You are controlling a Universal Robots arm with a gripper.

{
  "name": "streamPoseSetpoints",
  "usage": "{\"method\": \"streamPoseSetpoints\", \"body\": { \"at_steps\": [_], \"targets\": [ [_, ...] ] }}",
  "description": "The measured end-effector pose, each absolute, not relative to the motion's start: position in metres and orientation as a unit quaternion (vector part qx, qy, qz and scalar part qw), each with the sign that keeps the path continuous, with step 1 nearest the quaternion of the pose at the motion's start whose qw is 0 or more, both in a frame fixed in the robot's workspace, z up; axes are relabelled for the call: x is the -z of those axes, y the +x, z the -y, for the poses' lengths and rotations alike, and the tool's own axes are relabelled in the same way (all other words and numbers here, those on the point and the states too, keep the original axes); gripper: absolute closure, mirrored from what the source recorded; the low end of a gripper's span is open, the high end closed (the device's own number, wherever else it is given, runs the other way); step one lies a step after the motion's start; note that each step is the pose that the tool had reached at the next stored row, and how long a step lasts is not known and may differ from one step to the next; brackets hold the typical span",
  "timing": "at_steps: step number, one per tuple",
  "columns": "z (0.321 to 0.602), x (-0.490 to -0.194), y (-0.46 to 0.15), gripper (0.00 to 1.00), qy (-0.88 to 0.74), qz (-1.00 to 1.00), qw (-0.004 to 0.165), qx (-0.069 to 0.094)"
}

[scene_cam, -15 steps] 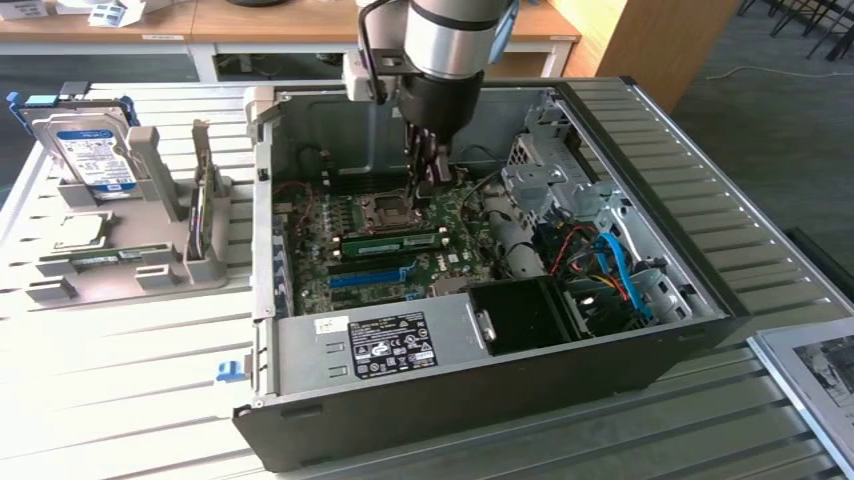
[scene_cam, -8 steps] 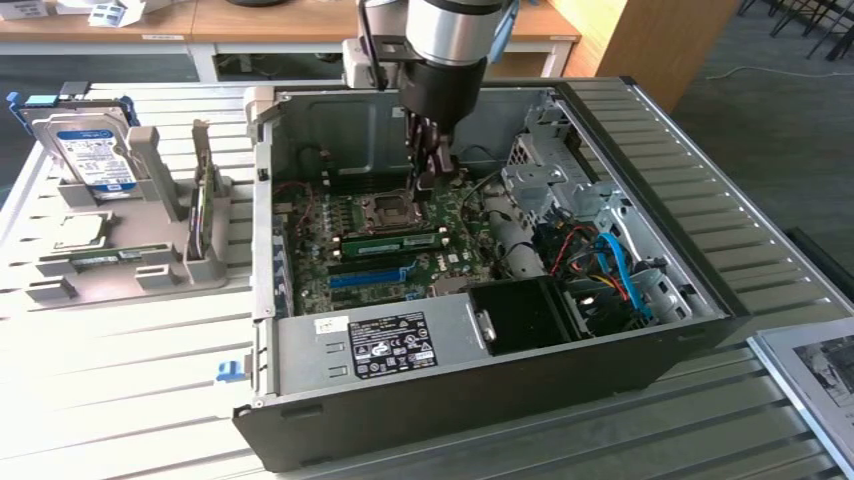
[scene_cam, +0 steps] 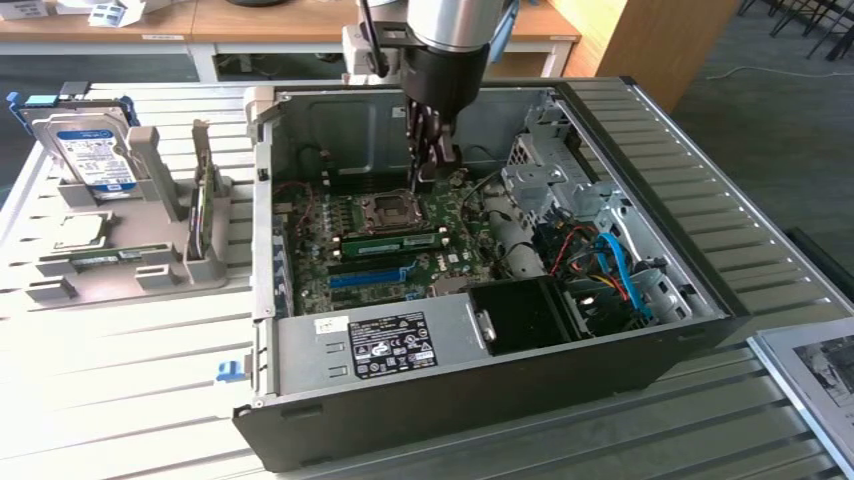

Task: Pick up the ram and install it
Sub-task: 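Insert the ram into the slot, then press down the ram until it locks into place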

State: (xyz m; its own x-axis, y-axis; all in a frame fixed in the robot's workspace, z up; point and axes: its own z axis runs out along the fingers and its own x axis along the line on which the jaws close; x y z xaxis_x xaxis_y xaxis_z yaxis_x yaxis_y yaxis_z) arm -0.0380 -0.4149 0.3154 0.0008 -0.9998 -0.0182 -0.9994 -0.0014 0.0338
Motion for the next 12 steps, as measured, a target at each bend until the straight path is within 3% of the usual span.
{"method": "streamPoseSetpoints", "body": {
  "at_steps": [12],
  "targets": [
    [0.4149, -0.3169, -0.0380, 0.75, 0.707, 0.707, 0.006, 0.018]
  ]
}}
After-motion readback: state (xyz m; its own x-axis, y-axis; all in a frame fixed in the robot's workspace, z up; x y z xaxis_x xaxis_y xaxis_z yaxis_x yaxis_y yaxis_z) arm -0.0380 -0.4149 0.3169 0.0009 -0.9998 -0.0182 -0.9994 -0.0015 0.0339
